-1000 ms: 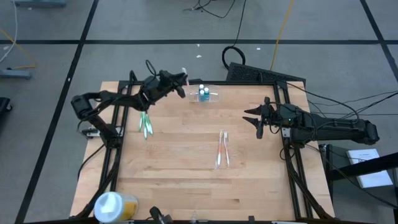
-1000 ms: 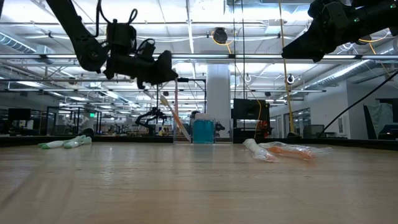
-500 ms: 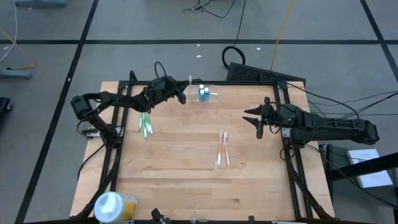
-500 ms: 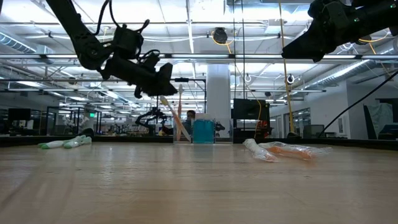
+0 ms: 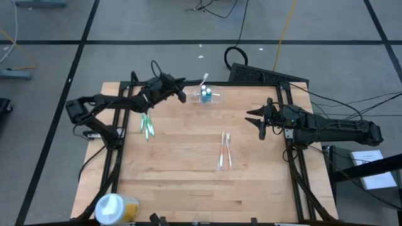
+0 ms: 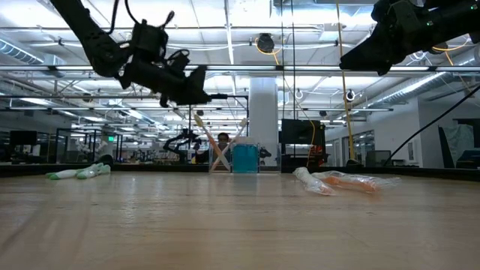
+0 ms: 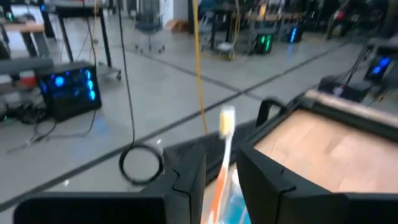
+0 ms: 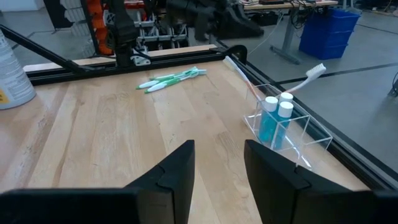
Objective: Pick & Place toothbrushing station
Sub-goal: Put the orange toothbrush into the transparent organizer
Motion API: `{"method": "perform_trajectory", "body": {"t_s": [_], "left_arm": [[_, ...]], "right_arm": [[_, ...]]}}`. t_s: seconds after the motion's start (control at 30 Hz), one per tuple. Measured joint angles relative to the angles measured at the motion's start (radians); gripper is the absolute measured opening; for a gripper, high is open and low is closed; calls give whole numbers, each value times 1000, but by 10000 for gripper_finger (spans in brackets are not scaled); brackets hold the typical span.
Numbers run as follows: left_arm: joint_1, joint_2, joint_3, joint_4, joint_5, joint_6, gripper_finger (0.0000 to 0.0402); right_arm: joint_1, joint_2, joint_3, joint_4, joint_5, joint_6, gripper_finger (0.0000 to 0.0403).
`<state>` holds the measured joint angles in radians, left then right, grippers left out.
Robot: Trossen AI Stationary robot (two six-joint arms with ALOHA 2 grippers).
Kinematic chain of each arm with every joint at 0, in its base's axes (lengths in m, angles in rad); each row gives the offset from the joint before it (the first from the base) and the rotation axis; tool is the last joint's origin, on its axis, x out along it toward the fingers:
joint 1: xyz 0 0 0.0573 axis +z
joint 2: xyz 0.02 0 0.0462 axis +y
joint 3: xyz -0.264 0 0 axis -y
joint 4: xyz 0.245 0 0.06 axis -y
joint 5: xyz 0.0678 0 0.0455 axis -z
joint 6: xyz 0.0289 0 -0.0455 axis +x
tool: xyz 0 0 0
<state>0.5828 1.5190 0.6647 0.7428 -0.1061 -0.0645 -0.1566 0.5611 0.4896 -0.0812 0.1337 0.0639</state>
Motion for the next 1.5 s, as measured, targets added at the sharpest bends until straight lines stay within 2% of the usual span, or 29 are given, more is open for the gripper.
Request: {"method": "perform_trajectory", "body": {"t_s": [0.27,0.43,0.47,0.53,0.63,0.7,0.77,0.9,1.0,1.17,1.23,1.4,1.5], "left_arm": [[-85,-137,0,21,1,7,97],[-138,-153,0,16,3,54,97],[-144,-153,0,12,4,68,97],[-154,-151,0,6,3,91,97],[-160,-145,0,-9,0,108,97],[-160,-144,0,-16,1,108,97],[-160,-146,0,-34,0,108,97],[-159,-145,0,-69,0,108,97],[-159,-145,0,-92,0,107,97],[-159,-145,0,-110,0,106,97],[-159,-145,0,-113,0,105,97],[-159,-145,0,-114,0,93,97],[-159,-145,0,-120,0,88,97]], "right_arm": [[1,49,-7,47,-9,46,130],[68,231,-43,313,-186,122,130],[94,284,-25,306,-176,126,130],[144,395,36,242,-76,127,130],[190,580,168,50,107,160,130],[199,702,248,-74,169,224,133],[198,816,296,-119,174,295,141],[199,981,320,-138,80,388,169],[194,1034,320,-154,21,471,189],[198,1058,322,-141,27,556,203],[198,1073,323,-127,34,556,203],[193,1108,325,-128,154,501,195],[183,1111,325,-186,156,424,186]]}}
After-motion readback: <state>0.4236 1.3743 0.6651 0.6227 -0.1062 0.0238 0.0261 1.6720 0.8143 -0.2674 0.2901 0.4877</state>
